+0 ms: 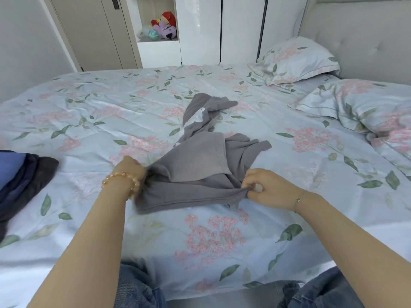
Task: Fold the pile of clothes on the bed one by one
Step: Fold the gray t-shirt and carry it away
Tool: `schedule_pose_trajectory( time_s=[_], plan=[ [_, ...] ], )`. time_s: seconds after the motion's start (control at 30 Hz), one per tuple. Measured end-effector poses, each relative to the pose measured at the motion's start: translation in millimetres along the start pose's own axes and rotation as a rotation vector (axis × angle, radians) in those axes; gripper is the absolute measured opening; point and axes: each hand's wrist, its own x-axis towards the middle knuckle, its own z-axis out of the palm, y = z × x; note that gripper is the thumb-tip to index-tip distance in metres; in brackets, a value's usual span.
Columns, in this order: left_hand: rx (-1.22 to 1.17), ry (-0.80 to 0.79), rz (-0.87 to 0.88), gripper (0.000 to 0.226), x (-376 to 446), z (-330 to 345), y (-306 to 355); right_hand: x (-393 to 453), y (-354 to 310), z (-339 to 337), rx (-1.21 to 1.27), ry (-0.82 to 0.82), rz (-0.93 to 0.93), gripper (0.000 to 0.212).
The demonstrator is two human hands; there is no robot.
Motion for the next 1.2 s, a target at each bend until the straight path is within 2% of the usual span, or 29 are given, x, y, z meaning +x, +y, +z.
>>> schedule_pose_trajectory(
  time_s=[0.07, 0.1, 0.13, 0.2, 0.23, 0.3, 0.37, 0.4, 0.43, 0.47, 0.53, 0.57, 0.63, 0.73, 0.8, 0.9, 0.97, 1.1, 1.2],
  plan=[
    [-0.013, 0.036, 0.222, 0.032, -5, 1, -1, 3, 1, 5, -0.021, -0.007, -0.035, 0.01],
    [-0.073, 0.033, 0.362, 0.026, -8, -1, 1, 4, -1, 7, -0.032, -0.002, -0.045, 0.015],
    [-0.175, -0.032, 0.48, 0.017, -14, -4, 5, 6, -2, 10, -0.042, 0.004, -0.067, 0.023],
    [-0.361, -0.37, 0.573, 0.014, -33, -10, 7, 10, -7, 20, -0.051, 0.008, -0.114, 0.03],
    [-0.34, -0.539, 0.579, 0.025, -36, -10, 3, 11, -9, 23, -0.029, 0.03, -0.117, 0.032],
    [0.024, -0.761, 0.543, 0.079, -33, -7, -14, 15, -13, 26, 0.104, 0.139, -0.071, 0.035],
    [0.359, -0.813, 0.529, 0.129, -28, -4, -28, 18, -20, 20, 0.283, 0.275, 0.013, 0.03],
    [0.404, -0.782, 0.547, 0.137, -29, -3, -30, 17, -23, 15, 0.377, 0.32, 0.062, 0.03],
    [0.36, -0.71, 0.554, 0.133, -29, -1, -33, 16, -26, 11, 0.477, 0.358, 0.115, 0.03],
    [0.254, -0.608, 0.552, 0.116, -29, 1, -37, 14, -30, 7, 0.585, 0.391, 0.162, 0.03],
    [0.048, -0.345, 0.537, 0.041, -30, 2, -42, 6, -40, -4, 0.777, 0.484, 0.264, 0.027],
    [-0.04, -0.251, 0.533, 0.023, -32, 1, -43, 1, -46, -12, 0.847, 0.523, 0.308, 0.022],
    [-0.239, -0.222, 0.523, 0.043, -44, -7, -40, -6, -55, -35, 0.94, 0.602, 0.342, 0.023],
    [-0.579, -0.267, 0.489, 0.045, -76, -46, -13, -14, -73, -85, 0.958, 0.694, 0.331, 0.034],
    [-0.759, -0.309, 0.502, 0.04, -94, -84, 13, -16, -87, -123, 0.974, 0.739, 0.341, 0.028],
    [-0.952, -0.441, 0.583, 0.066, -112, -145, 58, -16, -116, -183, 1.001, 0.823, 0.306, 0.016],
    [-0.998, -0.538, 0.662, 0.068, -123, -187, 91, -17, -137, -226, 1.0, 0.871, 0.265, 0.011],
    [-0.929, -0.64, 0.772, 0.07, -133, -265, 150, -23, -170, -309, 1.002, 0.954, 0.23, 0.009],
    [-0.807, -0.613, 0.788, 0.054, -134, -313, 185, -33, -190, -363, 1.008, 1.021, 0.218, 0.009]
  ],
)
